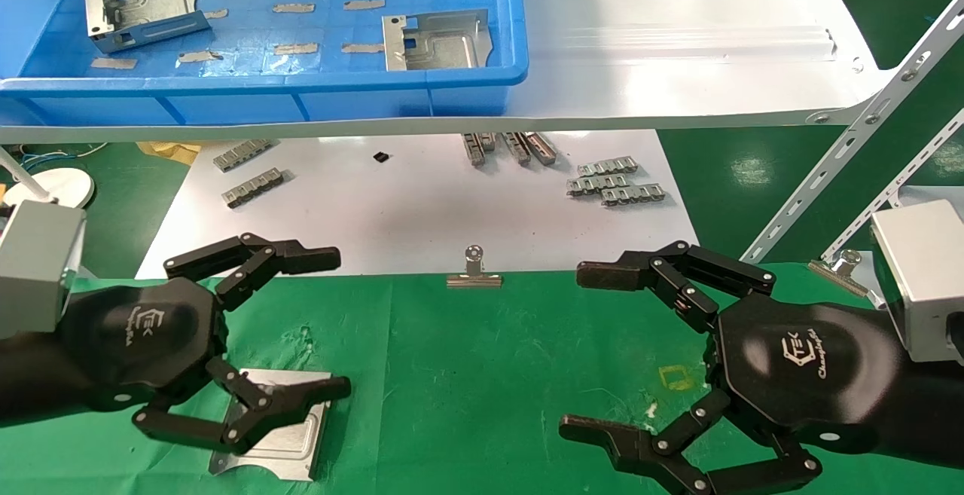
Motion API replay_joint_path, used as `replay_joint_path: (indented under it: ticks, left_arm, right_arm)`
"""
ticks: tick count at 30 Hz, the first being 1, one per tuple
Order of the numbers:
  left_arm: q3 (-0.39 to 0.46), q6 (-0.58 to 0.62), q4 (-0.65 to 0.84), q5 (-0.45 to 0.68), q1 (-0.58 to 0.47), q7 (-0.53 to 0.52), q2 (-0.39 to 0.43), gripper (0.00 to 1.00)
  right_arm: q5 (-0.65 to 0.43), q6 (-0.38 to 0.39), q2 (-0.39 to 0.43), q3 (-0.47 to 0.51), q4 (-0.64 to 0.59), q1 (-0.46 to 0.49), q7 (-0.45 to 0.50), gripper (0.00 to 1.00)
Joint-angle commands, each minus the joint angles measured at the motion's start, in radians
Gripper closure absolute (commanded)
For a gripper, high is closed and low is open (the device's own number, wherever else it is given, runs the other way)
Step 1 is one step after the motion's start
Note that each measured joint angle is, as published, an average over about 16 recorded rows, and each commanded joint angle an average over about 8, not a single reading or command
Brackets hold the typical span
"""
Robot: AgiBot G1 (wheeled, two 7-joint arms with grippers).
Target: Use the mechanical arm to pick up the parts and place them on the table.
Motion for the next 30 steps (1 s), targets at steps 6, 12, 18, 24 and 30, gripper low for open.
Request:
replay_joint_path:
  ticks: [6, 12, 18, 24, 30]
  left_arm:
    - [-0.074, -0.012, -0.13, -0.006, 0.061, -0.09, -0.017, 0.0]
    - [-0.126, -0.02, -0.221, -0.011, 0.103, -0.152, -0.029, 0.0]
    - [-0.145, -0.023, -0.254, -0.013, 0.119, -0.167, -0.034, 0.0]
    - [-0.138, -0.023, -0.241, -0.013, 0.114, -0.161, -0.033, 0.0]
    - [-0.134, -0.022, -0.233, -0.013, 0.11, -0.158, -0.032, 0.0]
  right_arm:
    - [0.0, 0.0, 0.0, 0.0, 0.0, 0.0, 0.0, 0.0]
    - [0.0, 0.0, 0.0, 0.0, 0.0, 0.0, 0.0, 0.0]
    - [0.0, 0.0, 0.0, 0.0, 0.0, 0.0, 0.0, 0.0]
    - [0.0, 0.0, 0.0, 0.0, 0.0, 0.0, 0.0, 0.0]
    - [0.0, 0.0, 0.0, 0.0, 0.0, 0.0, 0.0, 0.0]
